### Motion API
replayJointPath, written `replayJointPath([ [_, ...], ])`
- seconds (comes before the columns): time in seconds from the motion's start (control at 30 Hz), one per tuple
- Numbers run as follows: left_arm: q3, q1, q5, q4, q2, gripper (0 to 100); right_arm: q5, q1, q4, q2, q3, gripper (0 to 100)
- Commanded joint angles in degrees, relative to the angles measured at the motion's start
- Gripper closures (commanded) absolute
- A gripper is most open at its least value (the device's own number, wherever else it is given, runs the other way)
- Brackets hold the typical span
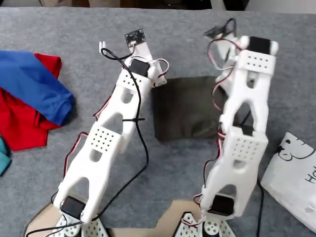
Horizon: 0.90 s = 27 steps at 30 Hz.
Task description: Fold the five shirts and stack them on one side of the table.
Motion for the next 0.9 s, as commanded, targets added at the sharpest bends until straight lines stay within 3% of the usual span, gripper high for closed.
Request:
replayJointPath([
  [0.0, -0.7, 0.44, -0.44, -0.62, -1.19, 98, -0.53, -1.01, -3.34, -9.98, 11.82, 97.6],
  [0.23, -2.81, 0.18, -0.44, -0.18, -1.1, 98, 1.32, -0.84, -12.22, -14.2, 28.97, 97.6],
  [0.43, -2.2, 0.0, -0.44, -1.14, 0.84, 98, 3.25, 1.54, -13.1, -14.37, 39.16, 97.6],
  [0.63, 0.62, -0.18, -0.26, -3.52, 0.92, 98, 8.44, 7.96, -14.86, -14.46, 40.31, 97.6],
  [0.87, 0.79, -0.18, -0.18, -3.52, 0.92, 98, 9.93, 6.55, -18.99, -19.65, 37.58, 97.4],
])
